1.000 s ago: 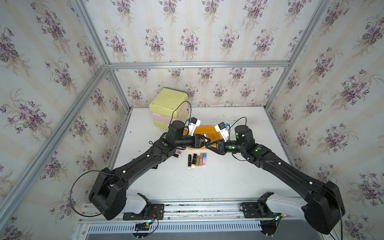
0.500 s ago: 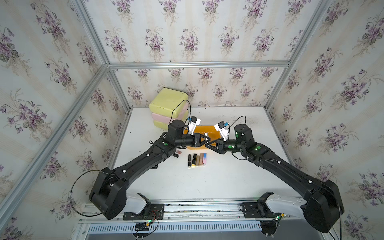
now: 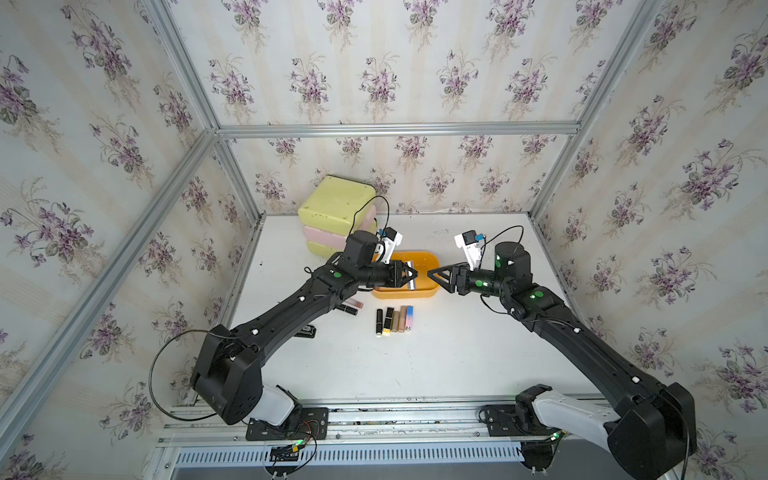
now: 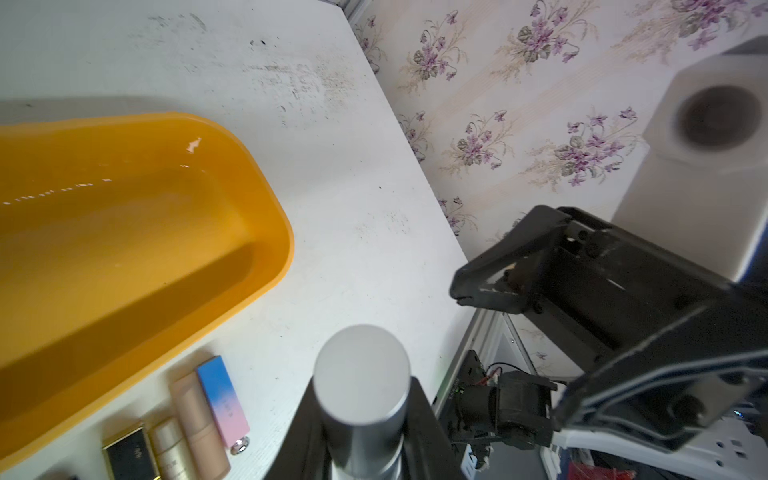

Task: Put the lipstick into the storage box
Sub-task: Place the lipstick in the storage box.

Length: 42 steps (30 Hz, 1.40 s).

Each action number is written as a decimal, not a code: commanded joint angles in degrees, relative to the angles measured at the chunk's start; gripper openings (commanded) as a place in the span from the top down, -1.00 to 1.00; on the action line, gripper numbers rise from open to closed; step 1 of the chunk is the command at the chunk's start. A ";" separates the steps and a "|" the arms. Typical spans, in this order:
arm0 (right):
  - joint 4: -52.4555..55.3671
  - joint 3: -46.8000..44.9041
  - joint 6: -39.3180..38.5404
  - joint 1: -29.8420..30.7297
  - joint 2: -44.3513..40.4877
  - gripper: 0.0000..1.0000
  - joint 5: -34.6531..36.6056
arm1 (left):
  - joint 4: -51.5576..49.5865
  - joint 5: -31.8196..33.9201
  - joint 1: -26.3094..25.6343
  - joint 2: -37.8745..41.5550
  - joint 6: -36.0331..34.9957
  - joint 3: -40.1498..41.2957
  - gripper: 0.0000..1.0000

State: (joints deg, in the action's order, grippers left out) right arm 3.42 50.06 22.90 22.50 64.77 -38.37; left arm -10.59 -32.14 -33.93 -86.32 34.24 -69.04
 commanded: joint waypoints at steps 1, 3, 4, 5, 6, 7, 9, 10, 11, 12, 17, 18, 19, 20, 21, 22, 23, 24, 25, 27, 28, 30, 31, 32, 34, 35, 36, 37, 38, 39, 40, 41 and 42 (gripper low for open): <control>1.99 -0.64 -0.26 -1.28 -0.94 -0.22 1.18 | -12.42 8.57 0.18 -3.89 -6.22 -5.08 0.80; 3.23 -0.67 -0.32 -1.32 -0.80 -0.23 2.64 | -15.96 10.49 0.36 -7.41 -7.85 -8.56 0.80; 4.13 -0.54 -0.39 -1.33 -0.64 -0.23 3.69 | -17.19 11.25 0.36 -8.93 -8.50 -10.01 0.80; 5.09 -0.41 -0.78 -1.32 -0.52 -0.23 5.12 | -18.00 12.09 0.44 -10.69 -8.81 -11.30 0.80; 5.98 -0.40 -1.11 -1.32 -0.44 -0.23 6.13 | -18.66 13.35 0.61 -12.46 -9.06 -12.79 0.80; 6.38 -0.49 -1.35 -1.32 -0.44 -0.23 6.96 | -18.98 13.57 0.79 -13.87 -9.17 -13.78 0.80; 6.95 -0.83 -1.56 -1.37 -0.20 -0.24 7.78 | -19.60 14.17 1.06 -17.24 -9.41 -16.36 0.80; 6.99 -1.00 -1.63 -1.32 0.14 -0.25 7.44 | -19.95 14.42 1.21 -18.69 -9.61 -17.60 0.78; 7.11 -1.23 -1.63 -1.25 0.68 -0.25 6.97 | -20.63 14.67 1.39 -20.52 -9.63 -18.95 0.78; 7.13 -1.41 -1.65 -1.24 1.17 -0.25 6.58 | -21.34 14.65 1.57 -22.26 -9.70 -20.56 0.78; 6.97 -2.60 -2.36 -1.14 2.27 -0.27 6.60 | -22.74 14.77 2.03 -28.21 -9.54 -24.80 0.78; 7.03 -2.68 -2.45 -1.14 2.50 -0.27 6.49 | -23.04 14.87 2.18 -29.20 -9.51 -25.51 0.78; 7.01 -2.69 -2.54 -1.14 2.70 -0.27 6.43 | -23.32 14.98 2.33 -29.92 -9.54 -26.06 0.78; 6.96 -2.78 -2.67 -1.12 2.86 -0.27 6.38 | -23.82 15.01 2.56 -30.90 -9.51 -26.57 0.77; 6.92 -2.76 -2.77 -1.06 2.99 -0.27 6.38 | -24.12 15.09 2.79 -31.74 -9.44 -27.06 0.78; 6.85 -2.78 -2.83 -1.06 3.08 -0.27 6.38 | -24.45 15.26 2.97 -32.30 -9.45 -27.33 0.78; 6.80 -2.80 -2.97 -1.06 3.23 -0.27 6.38 | -24.74 15.40 3.21 -32.75 -9.39 -27.54 0.78; 6.52 -2.86 -3.12 -1.06 3.33 -0.28 6.34 | -24.87 15.61 3.42 -33.18 -9.32 -27.53 0.78; 6.38 -2.97 -3.36 -1.07 3.41 -0.28 6.26 | -24.87 15.83 3.57 -33.38 -9.30 -27.48 0.78; 5.58 -3.38 -3.89 -1.05 3.43 -0.28 6.20 | -25.33 16.20 3.94 -34.06 -9.34 -27.62 0.78; 5.14 -3.72 -4.38 -0.97 3.59 -0.29 5.75 | -25.75 16.64 4.04 -34.25 -9.44 -27.72 0.78; 4.38 -4.14 -4.81 -0.75 4.07 -0.29 5.03 | -26.59 17.25 4.39 -34.99 -9.52 -28.09 0.78; 4.10 -4.31 -5.01 -0.54 4.45 -0.29 4.58 | -27.04 17.33 4.68 -35.31 -9.69 -28.24 0.78; 3.81 -4.41 -5.02 -0.28 4.77 -0.29 4.41 | -27.54 17.37 4.79 -35.75 -9.72 -28.53 0.77; 3.90 -4.28 -5.12 0.60 5.56 -0.29 4.77 | -28.54 17.65 5.12 -36.53 -9.96 -29.22 0.77; 4.02 -4.14 -5.27 0.89 5.86 -0.29 4.90 | -28.88 17.89 5.19 -36.82 -10.07 -29.51 0.76; 4.09 -4.03 -5.32 1.24 6.10 -0.29 5.10 | -29.28 18.14 5.29 -37.12 -10.23 -29.76 0.75; 4.22 -3.90 -5.41 1.54 6.30 -0.29 5.31 | -29.59 18.36 5.35 -37.32 -10.31 -30.05 0.74; 4.31 -3.74 -5.46 1.62 6.49 -0.29 5.49 | -29.86 18.48 5.41 -37.61 -10.34 -30.34 0.73; 4.46 -3.70 -5.49 1.61 6.64 -0.29 5.58 | -30.13 18.52 5.48 -37.91 -10.45 -30.58 0.69; 4.64 -3.59 -5.56 1.66 6.68 -0.29 5.82 | -30.42 18.52 5.63 -38.27 -10.49 -30.86 0.68; 4.81 -3.50 -5.65 1.66 6.66 -0.29 6.00 | -30.55 18.48 5.63 -38.53 -10.49 -31.08 0.67; 4.84 -3.52 -5.72 1.65 6.53 -0.29 6.24 | -30.69 18.44 5.63 -38.76 -10.51 -31.27 0.65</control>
State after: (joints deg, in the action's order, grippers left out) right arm 8.86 46.06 18.00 24.01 71.37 -32.67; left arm -39.66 -14.52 -28.40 -124.36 24.60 -99.66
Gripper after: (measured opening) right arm 0.645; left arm 0.217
